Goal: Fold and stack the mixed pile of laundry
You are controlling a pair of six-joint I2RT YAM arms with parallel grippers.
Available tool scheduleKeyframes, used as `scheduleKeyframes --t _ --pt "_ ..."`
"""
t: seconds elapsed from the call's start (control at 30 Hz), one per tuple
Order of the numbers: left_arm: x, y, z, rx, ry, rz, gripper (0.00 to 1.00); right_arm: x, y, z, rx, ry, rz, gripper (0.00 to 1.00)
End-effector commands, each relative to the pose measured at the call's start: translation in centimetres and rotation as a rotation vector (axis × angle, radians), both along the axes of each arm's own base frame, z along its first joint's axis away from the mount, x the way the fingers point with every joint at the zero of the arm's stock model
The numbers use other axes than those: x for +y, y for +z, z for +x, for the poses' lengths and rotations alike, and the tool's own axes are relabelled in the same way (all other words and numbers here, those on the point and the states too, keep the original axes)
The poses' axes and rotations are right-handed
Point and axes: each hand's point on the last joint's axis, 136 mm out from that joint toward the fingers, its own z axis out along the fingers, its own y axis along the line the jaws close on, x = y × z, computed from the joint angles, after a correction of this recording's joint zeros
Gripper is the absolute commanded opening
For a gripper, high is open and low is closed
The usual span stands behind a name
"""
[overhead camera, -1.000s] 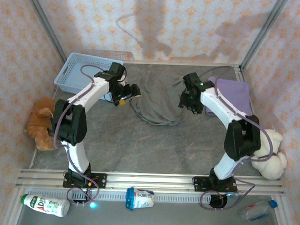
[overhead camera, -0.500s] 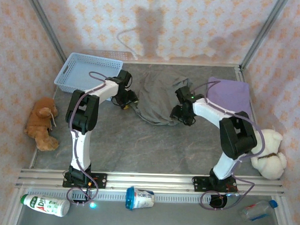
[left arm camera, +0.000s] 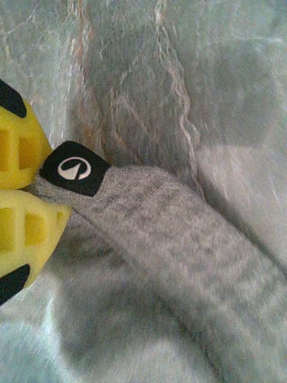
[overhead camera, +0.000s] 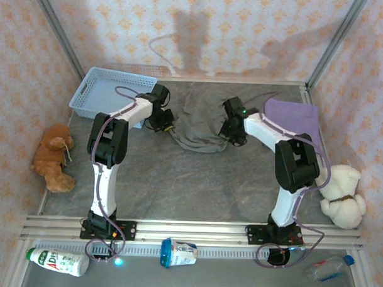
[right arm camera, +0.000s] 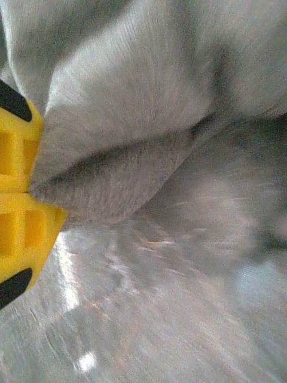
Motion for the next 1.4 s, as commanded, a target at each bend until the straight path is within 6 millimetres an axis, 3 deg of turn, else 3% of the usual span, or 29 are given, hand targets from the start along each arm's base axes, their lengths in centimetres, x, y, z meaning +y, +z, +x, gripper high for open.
scheduleKeyframes --t 0.0,0.1,0.17,0.23,0.3,0.37,0.43,0.47,0.5,0.57,0.6,0.63,0.7,0.77,0.83,0.93,1.13,1.23,1.37 --pt "-0.2 11.4 3.4 -0.221 -0.054 -0.090 0.00 -4.7 11.2 2.7 -0.216 -0.032 -0.072 0.00" --pt "-0.8 20.4 6.5 -0.391 -0.043 -0.260 0.00 -6.3 19.4 4.1 -0.365 -0.030 -0.092 0.00" --pt "-0.6 25.5 7.2 -0.497 -0.048 -0.290 0.00 -6.7 23.3 3.9 -0.439 -0.012 -0.112 0.00" --pt "-0.4 29.2 6.7 -0.578 -0.072 -0.286 0.00 -6.9 25.8 3.1 -0.483 0.013 -0.116 0.00" --pt "-0.1 30.6 5.7 -0.606 -0.079 -0.268 0.00 -7.0 25.9 2.0 -0.473 0.028 -0.116 0.00" --pt "0.1 29.2 4.6 -0.575 -0.088 -0.252 0.00 -6.7 24.3 0.8 -0.418 0.047 -0.098 0.00" --pt "0.5 25.7 3.3 -0.508 -0.080 -0.229 0.00 -6.4 21.2 -0.4 -0.332 0.053 -0.074 0.00" --pt "0.6 23.1 2.4 -0.458 -0.073 -0.223 0.00 -6.2 19.0 -1.1 -0.280 0.051 -0.061 0.00" --pt "0.7 21.1 0.9 -0.416 -0.069 -0.222 0.00 -6.0 16.9 -1.6 -0.233 0.044 -0.046 0.08" --pt "0.5 15.5 -1.9 -0.285 -0.066 -0.223 0.00 -5.4 12.8 -2.7 -0.131 0.036 -0.007 0.48" --pt "0.3 12.5 -3.6 -0.216 -0.069 -0.217 0.00 -5.4 10.9 -3.1 -0.085 0.022 0.000 0.58" --pt "0.3 10.2 -5.0 -0.161 -0.070 -0.191 0.07 -5.5 9.4 -3.5 -0.046 0.003 -0.003 0.61" --pt "0.4 5.8 -7.9 -0.049 -0.074 -0.148 0.37 -5.8 6.6 -4.5 0.016 -0.033 -0.013 0.63" --pt "0.6 3.5 -9.8 0.023 -0.067 -0.128 0.69 -6.1 4.9 -5.5 0.060 -0.051 -0.020 0.64" --pt "0.7 2.8 -10.6 0.047 -0.068 -0.114 0.87 -6.6 3.7 -6.6 0.089 -0.064 -0.045 0.64" --pt "1.5 2.8 -10.9 0.049 -0.073 -0.069 0.96 -7.0 2.2 -8.2 0.128 -0.084 -0.057 0.64" --pt "2.4 1.5 -11.3 0.072 -0.042 -0.023 0.96 -6.4 -1.6 -11.4 0.198 -0.113 -0.057 0.56" --pt "2.6 -0.3 -11.3 0.103 -0.009 -0.026 0.87 -4.8 -3.3 -12.3 0.224 -0.125 0.006 0.53" --pt "2.8 -2.2 -10.9 0.118 0.009 -0.011 0.75 -3.0 -4.7 -12.6 0.210 -0.130 0.057 0.57"
